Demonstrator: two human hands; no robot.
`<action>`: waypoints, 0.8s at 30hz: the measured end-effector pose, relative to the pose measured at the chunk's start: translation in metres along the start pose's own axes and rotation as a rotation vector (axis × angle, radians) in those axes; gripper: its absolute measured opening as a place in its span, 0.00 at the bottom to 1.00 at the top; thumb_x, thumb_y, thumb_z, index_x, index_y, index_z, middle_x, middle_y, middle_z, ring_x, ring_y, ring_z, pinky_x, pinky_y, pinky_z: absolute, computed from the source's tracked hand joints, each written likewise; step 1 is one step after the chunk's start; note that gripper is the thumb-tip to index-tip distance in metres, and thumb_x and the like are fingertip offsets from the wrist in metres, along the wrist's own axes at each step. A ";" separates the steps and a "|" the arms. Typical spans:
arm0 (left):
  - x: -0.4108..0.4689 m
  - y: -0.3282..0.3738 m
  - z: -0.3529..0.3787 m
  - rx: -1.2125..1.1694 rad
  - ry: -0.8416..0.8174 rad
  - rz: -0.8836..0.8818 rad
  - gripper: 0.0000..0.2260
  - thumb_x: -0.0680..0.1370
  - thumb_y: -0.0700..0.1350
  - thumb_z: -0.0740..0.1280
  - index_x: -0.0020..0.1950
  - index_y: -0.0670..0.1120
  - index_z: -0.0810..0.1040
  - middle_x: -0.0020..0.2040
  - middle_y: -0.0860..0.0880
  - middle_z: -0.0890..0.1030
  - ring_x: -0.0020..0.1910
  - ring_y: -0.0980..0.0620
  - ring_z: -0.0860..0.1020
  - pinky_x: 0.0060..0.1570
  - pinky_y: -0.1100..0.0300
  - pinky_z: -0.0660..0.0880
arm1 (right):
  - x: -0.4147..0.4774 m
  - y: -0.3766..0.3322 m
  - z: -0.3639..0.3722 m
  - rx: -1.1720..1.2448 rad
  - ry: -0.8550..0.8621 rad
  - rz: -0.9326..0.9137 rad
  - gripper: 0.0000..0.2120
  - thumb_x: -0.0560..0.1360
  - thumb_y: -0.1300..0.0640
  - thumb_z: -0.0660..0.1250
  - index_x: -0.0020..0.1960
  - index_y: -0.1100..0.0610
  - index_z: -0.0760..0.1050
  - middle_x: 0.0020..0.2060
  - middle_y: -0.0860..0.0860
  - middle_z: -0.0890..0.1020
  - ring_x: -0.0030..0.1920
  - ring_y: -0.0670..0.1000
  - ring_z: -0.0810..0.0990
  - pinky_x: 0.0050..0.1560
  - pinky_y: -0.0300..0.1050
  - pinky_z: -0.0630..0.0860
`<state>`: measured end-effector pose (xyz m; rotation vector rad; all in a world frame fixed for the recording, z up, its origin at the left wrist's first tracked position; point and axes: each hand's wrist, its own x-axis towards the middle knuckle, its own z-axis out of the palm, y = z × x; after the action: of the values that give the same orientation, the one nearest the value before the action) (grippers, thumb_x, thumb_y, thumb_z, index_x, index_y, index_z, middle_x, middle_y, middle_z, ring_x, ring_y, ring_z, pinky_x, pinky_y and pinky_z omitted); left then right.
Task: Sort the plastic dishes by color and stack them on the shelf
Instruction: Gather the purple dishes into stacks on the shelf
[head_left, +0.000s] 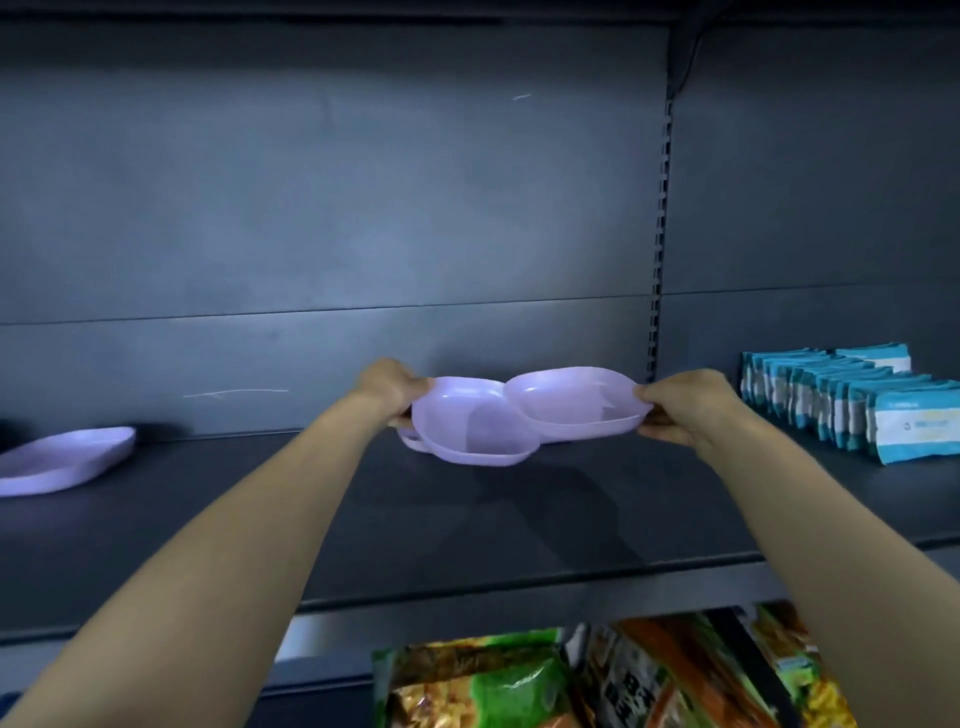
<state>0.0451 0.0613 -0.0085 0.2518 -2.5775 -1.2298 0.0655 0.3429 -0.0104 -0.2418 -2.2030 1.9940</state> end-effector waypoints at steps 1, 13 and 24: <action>-0.012 -0.007 -0.010 -0.017 -0.002 -0.014 0.19 0.78 0.40 0.65 0.29 0.43 0.62 0.28 0.44 0.67 0.22 0.49 0.72 0.29 0.61 0.78 | -0.008 -0.001 0.006 -0.005 -0.004 0.006 0.07 0.74 0.69 0.66 0.39 0.65 0.71 0.38 0.60 0.78 0.34 0.54 0.78 0.27 0.45 0.79; -0.021 -0.072 -0.087 -0.080 0.023 -0.051 0.15 0.78 0.41 0.64 0.32 0.44 0.65 0.33 0.44 0.71 0.31 0.47 0.72 0.26 0.65 0.77 | -0.034 0.000 0.079 -0.060 -0.022 0.045 0.03 0.74 0.69 0.66 0.43 0.68 0.72 0.36 0.60 0.78 0.34 0.54 0.77 0.31 0.45 0.77; 0.071 -0.119 -0.126 0.088 0.019 -0.008 0.19 0.77 0.43 0.64 0.27 0.45 0.63 0.12 0.53 0.66 0.13 0.56 0.66 0.25 0.64 0.66 | 0.038 0.007 0.181 -0.114 0.090 -0.017 0.10 0.75 0.65 0.66 0.36 0.59 0.70 0.32 0.54 0.74 0.30 0.51 0.74 0.21 0.33 0.72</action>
<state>0.0220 -0.1247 -0.0140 0.2898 -2.6197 -1.1131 -0.0122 0.1772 -0.0348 -0.3203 -2.2562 1.8145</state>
